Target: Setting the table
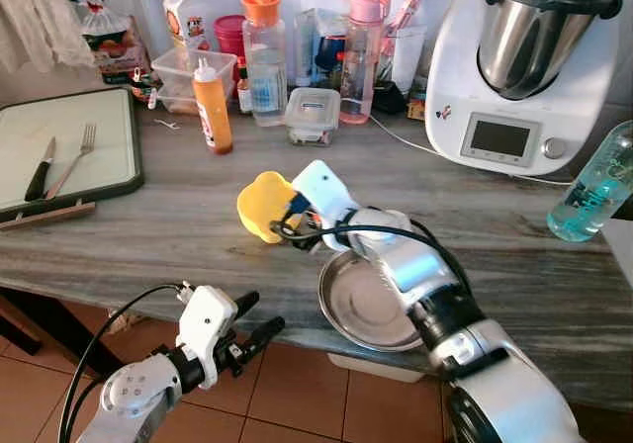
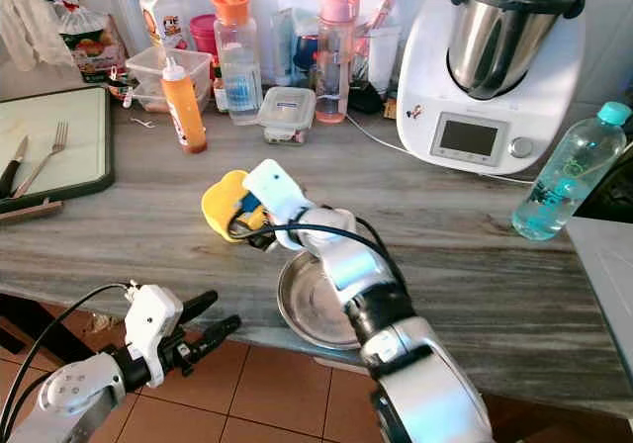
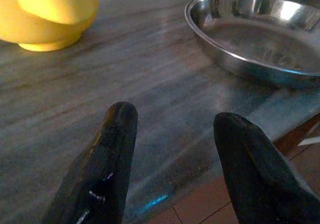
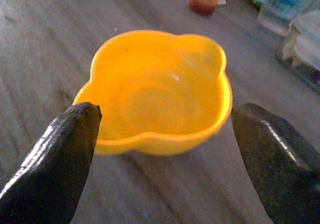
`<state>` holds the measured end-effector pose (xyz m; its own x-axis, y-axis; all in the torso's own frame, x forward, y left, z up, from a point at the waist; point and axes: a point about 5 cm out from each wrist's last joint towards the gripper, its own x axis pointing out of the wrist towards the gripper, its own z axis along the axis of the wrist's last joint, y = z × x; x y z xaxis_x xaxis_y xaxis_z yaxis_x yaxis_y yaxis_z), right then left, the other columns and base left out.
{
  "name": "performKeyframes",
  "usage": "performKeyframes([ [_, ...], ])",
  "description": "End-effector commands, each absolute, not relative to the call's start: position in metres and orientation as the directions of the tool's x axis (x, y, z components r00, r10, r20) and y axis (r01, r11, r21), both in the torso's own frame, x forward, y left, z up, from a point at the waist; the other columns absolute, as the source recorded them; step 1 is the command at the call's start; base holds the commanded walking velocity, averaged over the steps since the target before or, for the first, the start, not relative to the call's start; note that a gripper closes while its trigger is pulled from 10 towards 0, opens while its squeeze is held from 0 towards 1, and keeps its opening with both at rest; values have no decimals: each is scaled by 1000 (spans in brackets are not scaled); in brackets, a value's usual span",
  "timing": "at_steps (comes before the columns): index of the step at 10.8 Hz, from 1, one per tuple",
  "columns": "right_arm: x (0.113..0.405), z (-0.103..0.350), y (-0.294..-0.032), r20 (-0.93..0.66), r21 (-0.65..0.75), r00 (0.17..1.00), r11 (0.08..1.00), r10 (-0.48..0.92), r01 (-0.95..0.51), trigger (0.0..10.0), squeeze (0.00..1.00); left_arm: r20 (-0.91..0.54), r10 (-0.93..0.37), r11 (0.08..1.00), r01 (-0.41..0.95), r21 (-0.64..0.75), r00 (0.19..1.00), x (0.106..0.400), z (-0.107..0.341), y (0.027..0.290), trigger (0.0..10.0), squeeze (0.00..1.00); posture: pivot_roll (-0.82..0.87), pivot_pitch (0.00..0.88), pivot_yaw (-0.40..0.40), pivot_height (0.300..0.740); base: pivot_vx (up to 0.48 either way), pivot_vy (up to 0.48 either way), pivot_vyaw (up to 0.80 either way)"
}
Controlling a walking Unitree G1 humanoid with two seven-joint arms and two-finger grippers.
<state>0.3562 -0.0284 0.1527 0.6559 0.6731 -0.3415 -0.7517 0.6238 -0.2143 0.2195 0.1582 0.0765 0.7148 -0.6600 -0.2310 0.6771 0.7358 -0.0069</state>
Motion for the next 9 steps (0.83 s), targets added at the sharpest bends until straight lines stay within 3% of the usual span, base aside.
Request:
performKeyframes([
  [1, 355, 155, -31, -344, -208, 651, 622, 677, -755, 10000, 702, -233, -665, 730, 684, 1, 710, 221, 78, 157, 10000, 0, 75, 22, -14, 740, 0, 0, 0],
  [3, 352, 157, -36, -322, -216, 661, 627, 678, -748, 10000, 627, -234, -663, 730, 683, 6, 711, 222, 78, 157, 10000, 0, 75, 20, -14, 740, 0, 0, 0],
  [4, 348, 167, -36, -253, -246, 640, 591, 726, -768, 10000, 416, -232, -662, 731, 682, 7, 713, 222, 78, 157, 10000, 0, 77, 17, -14, 740, 0, 0, 0],
  [5, 347, 171, -38, -234, -286, 638, 575, 734, -766, 10000, 443, -232, -662, 732, 681, 6, 713, 222, 78, 157, 10000, 0, 76, 17, -14, 740, 0, 0, 0],
  [6, 343, 173, -42, -249, -366, 599, 499, 761, -786, 10000, 0, -229, -661, 733, 680, 8, 715, 222, 78, 157, 10000, 0, 76, 18, -15, 740, 0, 0, 0],
  [8, 343, 167, -54, -285, -482, 616, 446, 734, -754, 10000, 0, -225, -658, 736, 677, 7, 718, 222, 78, 156, 10000, 0, 76, 21, -19, 740, 0, 0, 0],
  [9, 341, 165, -58, -282, -490, 604, 430, 745, -759, 2039, 0, -224, -656, 739, 674, 7, 721, 221, 78, 156, 10000, 0, 79, 23, -21, 740, 0, 0, 0],
])
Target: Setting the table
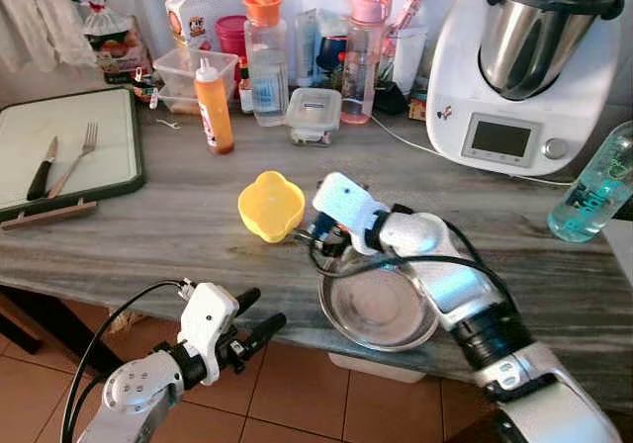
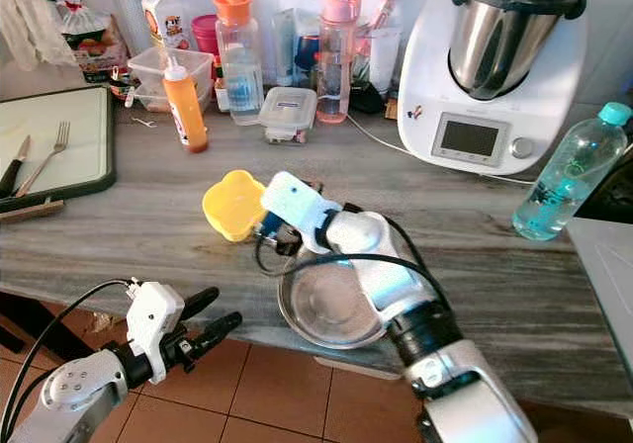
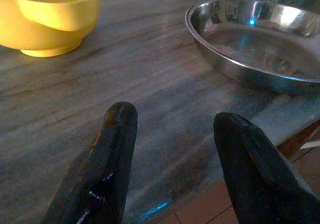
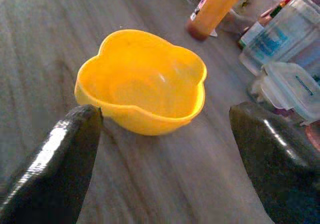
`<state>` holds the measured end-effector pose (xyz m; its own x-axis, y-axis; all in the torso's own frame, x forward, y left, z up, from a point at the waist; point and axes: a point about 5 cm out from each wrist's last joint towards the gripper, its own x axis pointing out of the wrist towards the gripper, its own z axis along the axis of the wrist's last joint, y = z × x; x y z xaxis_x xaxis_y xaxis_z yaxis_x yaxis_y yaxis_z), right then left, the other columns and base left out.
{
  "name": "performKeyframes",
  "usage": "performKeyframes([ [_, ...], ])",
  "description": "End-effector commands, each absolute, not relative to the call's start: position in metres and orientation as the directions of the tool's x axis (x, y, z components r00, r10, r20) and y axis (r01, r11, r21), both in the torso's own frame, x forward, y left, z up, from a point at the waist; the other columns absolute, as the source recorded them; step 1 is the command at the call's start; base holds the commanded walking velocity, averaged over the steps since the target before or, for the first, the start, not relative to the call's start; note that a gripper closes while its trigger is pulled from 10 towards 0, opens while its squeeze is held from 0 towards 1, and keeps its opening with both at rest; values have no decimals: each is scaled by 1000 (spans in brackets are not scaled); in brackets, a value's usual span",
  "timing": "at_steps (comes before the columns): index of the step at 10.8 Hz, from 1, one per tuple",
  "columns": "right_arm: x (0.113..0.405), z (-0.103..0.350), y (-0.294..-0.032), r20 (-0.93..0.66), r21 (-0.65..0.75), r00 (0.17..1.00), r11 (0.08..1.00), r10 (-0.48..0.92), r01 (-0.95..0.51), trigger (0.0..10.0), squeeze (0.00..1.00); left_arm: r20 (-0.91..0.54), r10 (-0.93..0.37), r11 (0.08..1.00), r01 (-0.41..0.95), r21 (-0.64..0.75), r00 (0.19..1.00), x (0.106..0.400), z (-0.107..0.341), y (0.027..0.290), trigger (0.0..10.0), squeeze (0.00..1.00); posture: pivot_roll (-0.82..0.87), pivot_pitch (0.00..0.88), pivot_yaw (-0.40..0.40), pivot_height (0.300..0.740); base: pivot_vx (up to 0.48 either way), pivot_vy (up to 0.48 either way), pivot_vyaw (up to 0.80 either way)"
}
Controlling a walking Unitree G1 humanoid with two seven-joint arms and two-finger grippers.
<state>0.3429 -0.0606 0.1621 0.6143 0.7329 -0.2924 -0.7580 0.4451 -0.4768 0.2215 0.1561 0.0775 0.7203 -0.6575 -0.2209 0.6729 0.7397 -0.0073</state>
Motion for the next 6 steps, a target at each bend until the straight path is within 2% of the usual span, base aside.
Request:
performKeyframes([
  [1, 342, 164, -61, -285, -504, 615, 431, 735, -748, 0, 0, -219, -652, 743, 669, 9, 726, 221, 78, 156, 10000, 0, 79, 22, -21, 740, 0, 0, 0],
  [2, 343, 166, -64, -265, -512, 633, 451, 727, -731, 0, 0, -215, -649, 745, 667, 12, 730, 221, 79, 155, 10000, 0, 82, 21, -21, 740, 0, 0, 0],
  [3, 344, 171, -67, -206, -496, 663, 507, 720, -705, 353, 0, -199, -641, 754, 656, 18, 742, 221, 79, 155, 10000, 0, 83, 21, -22, 740, 0, 0, 0],
  [4, 344, 177, -74, -141, -489, 704, 570, 696, -661, 0, 0, -169, -618, 775, 631, 35, 768, 221, 81, 157, 10000, 0, 83, 21, -22, 740, 0, 0, 0],
  [6, 341, 186, -99, -30, -471, 795, 693, 605, -545, 0, 0, -88, -503, 858, 509, 66, 860, 220, 86, 163, 10000, 0, 81, 20, -28, 740, 0, 0, 0],
])
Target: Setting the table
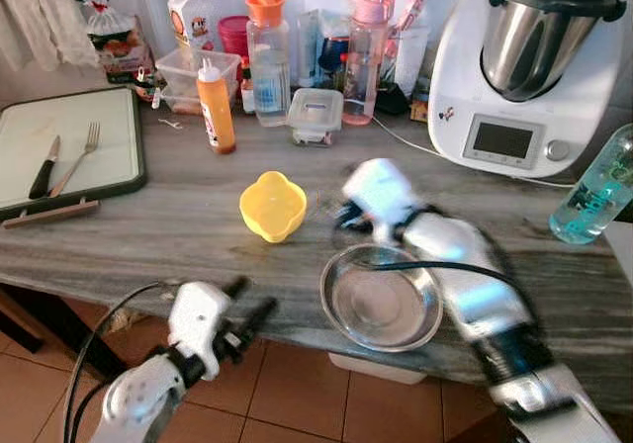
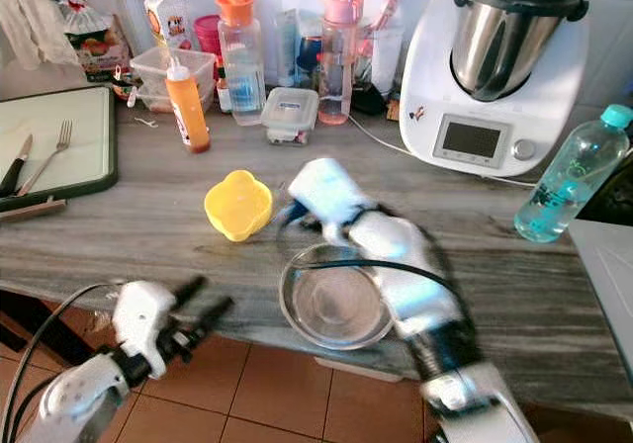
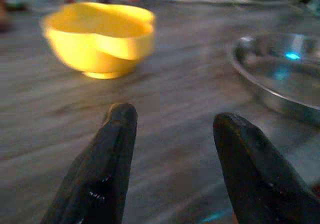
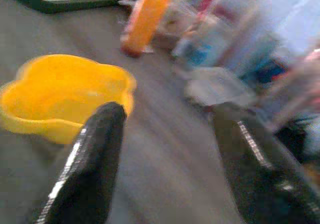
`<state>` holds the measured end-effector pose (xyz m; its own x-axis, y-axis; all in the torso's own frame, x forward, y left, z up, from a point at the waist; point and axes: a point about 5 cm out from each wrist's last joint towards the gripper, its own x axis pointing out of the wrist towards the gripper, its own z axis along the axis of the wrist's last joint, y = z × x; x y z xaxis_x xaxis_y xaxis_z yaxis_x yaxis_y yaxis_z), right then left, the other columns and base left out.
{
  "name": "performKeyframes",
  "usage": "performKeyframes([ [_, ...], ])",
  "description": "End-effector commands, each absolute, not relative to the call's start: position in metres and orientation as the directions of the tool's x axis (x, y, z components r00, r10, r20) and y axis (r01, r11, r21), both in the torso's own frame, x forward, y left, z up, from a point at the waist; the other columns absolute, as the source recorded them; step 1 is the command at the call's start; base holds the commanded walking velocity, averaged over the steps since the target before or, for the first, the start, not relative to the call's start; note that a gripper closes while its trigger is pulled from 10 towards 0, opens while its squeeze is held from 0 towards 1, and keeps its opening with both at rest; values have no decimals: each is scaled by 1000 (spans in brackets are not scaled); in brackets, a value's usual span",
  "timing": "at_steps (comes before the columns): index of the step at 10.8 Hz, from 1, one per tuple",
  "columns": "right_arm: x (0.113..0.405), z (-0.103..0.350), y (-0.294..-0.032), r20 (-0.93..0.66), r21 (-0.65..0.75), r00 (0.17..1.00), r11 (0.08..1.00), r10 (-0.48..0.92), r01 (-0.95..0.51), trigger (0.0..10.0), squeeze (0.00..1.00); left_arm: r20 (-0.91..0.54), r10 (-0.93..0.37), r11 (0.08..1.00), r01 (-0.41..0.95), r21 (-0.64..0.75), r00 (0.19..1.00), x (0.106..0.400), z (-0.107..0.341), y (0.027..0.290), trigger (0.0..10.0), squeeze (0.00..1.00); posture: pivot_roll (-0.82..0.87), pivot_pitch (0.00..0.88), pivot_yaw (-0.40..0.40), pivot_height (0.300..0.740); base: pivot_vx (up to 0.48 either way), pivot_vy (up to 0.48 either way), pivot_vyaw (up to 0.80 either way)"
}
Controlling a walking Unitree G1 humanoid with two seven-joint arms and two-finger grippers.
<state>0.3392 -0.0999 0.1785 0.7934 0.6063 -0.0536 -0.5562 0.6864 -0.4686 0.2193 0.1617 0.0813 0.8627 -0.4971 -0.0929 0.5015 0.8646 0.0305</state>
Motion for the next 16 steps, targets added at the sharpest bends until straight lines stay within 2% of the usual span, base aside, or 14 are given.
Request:
performKeyframes([
  [1, 338, 188, -108, -10, -477, 816, 715, 578, -512, 0, 0, -65, -463, 883, 467, 53, 884, 219, 86, 165, 10000, 0, 81, 22, -29, 740, 0, 0, 0],
  [2, 331, 189, -116, 1, -480, 828, 726, 561, -491, 0, 0, -15, -395, 918, 395, 39, 919, 229, 100, 174, 10000, 0, 75, 25, -26, 740, 0, 0, 0],
  [3, 324, 188, -119, 3, -487, 833, 728, 553, -482, 0, 0, 40, -363, 931, 361, 47, 931, 257, 139, 189, 10000, 0, 71, 27, -23, 740, 0, 0, 0],
  [6, 302, 180, -124, -1, -463, 849, 752, 529, -469, 0, 0, 80, -310, 951, 308, 39, 947, 280, 161, 199, 10000, 0, 56, 31, -9, 740, 0, 0, 0],
  [7, 295, 176, -127, -11, -443, 859, 768, 512, -463, 1882, 0, 85, -304, 953, 301, 41, 949, 283, 162, 198, 10000, 0, 49, 35, -1, 740, 0, 0, 0],
  [8, 289, 172, -130, -23, -425, 867, 780, 498, -459, 314, 0, 80, -308, 951, 306, 40, 948, 286, 161, 197, 10000, 0, 46, 37, 3, 740, 0, 0, 0],
  [9, 284, 169, -132, -39, -400, 874, 794, 485, -458, 10000, 90, 63, -320, 947, 319, 37, 945, 287, 160, 195, 10000, 0, 45, 39, 9, 740, 0, 0, 0],
  [10, 278, 167, -135, -56, -366, 873, 803, 485, -470, 10000, 1000, 50, -327, 945, 325, 33, 944, 290, 160, 194, 10000, 0, 45, 40, 11, 740, 0, 0, 0],
  [12, 254, 161, -140, -125, -327, 863, 801, 490, -502, 10000, 1000, 10, -328, 945, 328, 16, 945, 305, 162, 191, 10000, 0, 29, 48, 19, 740, 0, 0, 0],
  [13, 249, 161, -140, -137, -318, 859, 800, 493, -510, 10000, 1000, 12, -323, 947, 322, 14, 946, 310, 163, 190, 10000, 208, 23, 50, 21, 740, 0, 0, 0],
  [14, 241, 165, -140, -135, -297, 853, 801, 504, -520, 10000, 1000, 22, -311, 950, 311, -17, 950, 322, 167, 188, 10000, 1000, 5, 56, 28, 740, 0, 0, 0],
  [16, 237, 169, -137, -124, -273, 848, 804, 516, -529, 10000, 1000, -24, -322, 946, 322, -37, 946, 335, 166, 183, 10000, 1000, -5, 63, 39, 740, 0, 0, 0],
])
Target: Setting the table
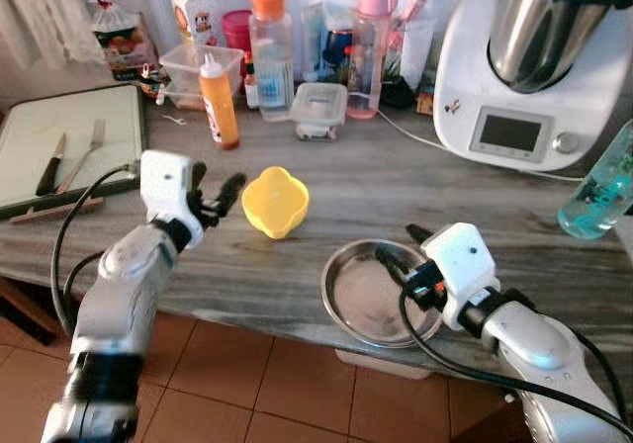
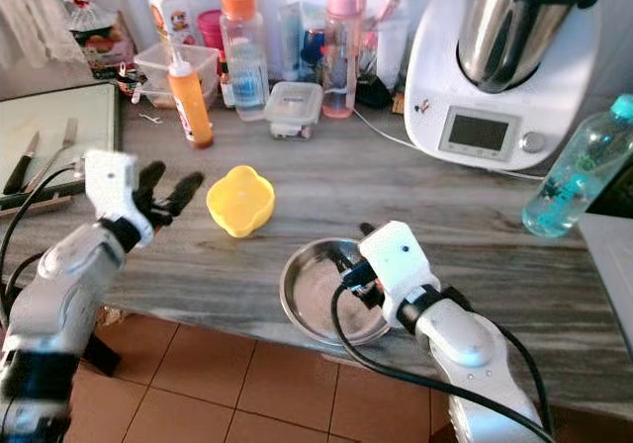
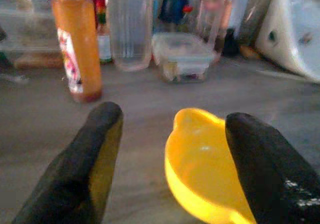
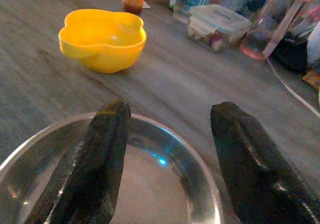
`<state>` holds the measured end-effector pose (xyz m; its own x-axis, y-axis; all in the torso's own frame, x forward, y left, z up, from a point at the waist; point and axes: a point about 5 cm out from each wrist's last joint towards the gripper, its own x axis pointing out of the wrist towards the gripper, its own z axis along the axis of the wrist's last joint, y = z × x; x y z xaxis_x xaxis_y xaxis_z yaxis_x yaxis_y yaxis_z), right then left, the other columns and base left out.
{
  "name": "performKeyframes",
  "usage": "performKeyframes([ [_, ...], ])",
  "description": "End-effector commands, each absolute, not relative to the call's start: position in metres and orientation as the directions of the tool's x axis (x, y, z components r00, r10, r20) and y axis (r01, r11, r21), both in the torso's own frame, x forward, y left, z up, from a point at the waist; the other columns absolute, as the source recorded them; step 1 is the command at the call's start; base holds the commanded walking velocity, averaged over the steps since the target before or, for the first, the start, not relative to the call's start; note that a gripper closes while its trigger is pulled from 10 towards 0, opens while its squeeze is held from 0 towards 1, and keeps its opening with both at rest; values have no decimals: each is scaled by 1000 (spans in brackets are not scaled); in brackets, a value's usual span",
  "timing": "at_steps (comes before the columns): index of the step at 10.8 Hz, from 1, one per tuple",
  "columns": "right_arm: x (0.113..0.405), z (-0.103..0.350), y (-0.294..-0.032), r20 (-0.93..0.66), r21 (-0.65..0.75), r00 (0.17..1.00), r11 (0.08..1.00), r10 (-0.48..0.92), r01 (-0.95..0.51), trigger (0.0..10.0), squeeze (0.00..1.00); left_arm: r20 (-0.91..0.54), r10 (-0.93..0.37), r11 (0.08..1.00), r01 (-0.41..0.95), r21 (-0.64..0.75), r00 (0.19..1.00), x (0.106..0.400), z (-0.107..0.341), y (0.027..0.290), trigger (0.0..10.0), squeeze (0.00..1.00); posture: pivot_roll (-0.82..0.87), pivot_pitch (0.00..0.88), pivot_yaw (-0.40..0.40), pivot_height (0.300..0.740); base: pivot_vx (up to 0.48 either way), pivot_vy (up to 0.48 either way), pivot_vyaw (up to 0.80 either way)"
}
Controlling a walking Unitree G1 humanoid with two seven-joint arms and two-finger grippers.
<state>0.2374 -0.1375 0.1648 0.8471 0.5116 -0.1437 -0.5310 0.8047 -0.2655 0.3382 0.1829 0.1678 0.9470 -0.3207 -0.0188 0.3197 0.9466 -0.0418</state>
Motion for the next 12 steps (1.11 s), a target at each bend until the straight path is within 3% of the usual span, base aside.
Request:
performKeyframes([
  [1, 232, 172, -131, -128, -258, 827, 786, 548, -561, 10000, 1000, -46, -331, 943, 330, -33, 942, 343, 167, 179, 10000, 1000, -6, 67, 43, 740, 0, 0, 0],
  [4, 216, 170, -114, -169, -224, 736, 702, 656, -676, 10000, 1000, -132, -256, 965, 244, -99, 958, 359, 159, 172, 10000, 1000, -17, 74, 50, 740, 0, 0, 0],
  [5, 210, 168, -116, -206, -184, 716, 692, 667, -698, 10000, 1000, -194, -242, 969, 225, -105, 951, 362, 149, 171, 10000, 502, -24, 73, 46, 740, 0, 0, 0],
  [6, 209, 165, -120, -236, -174, 712, 692, 662, -701, 10000, 1000, -222, -229, 972, 211, -102, 948, 363, 144, 171, 10000, 271, -24, 73, 45, 740, 0, 0, 0],
  [7, 208, 164, -121, -260, -162, 693, 677, 673, -718, 10000, 588, -256, -228, 972, 205, -113, 940, 362, 140, 171, 10000, 0, -20, 74, 48, 740, 0, 0, 0],
  [8, 208, 164, -123, -275, -176, 687, 668, 672, -723, 10000, 259, -264, -257, 965, 229, -131, 930, 363, 139, 169, 10000, 0, -20, 74, 51, 740, 0, 0, 0],
  [12, 209, 159, -118, -289, -171, 680, 663, 674, -729, 10000, 239, -284, -280, 958, 247, -145, 917, 370, 144, 165, 10000, 0, -20, 70, 59, 740, 0, 0, 0],
])
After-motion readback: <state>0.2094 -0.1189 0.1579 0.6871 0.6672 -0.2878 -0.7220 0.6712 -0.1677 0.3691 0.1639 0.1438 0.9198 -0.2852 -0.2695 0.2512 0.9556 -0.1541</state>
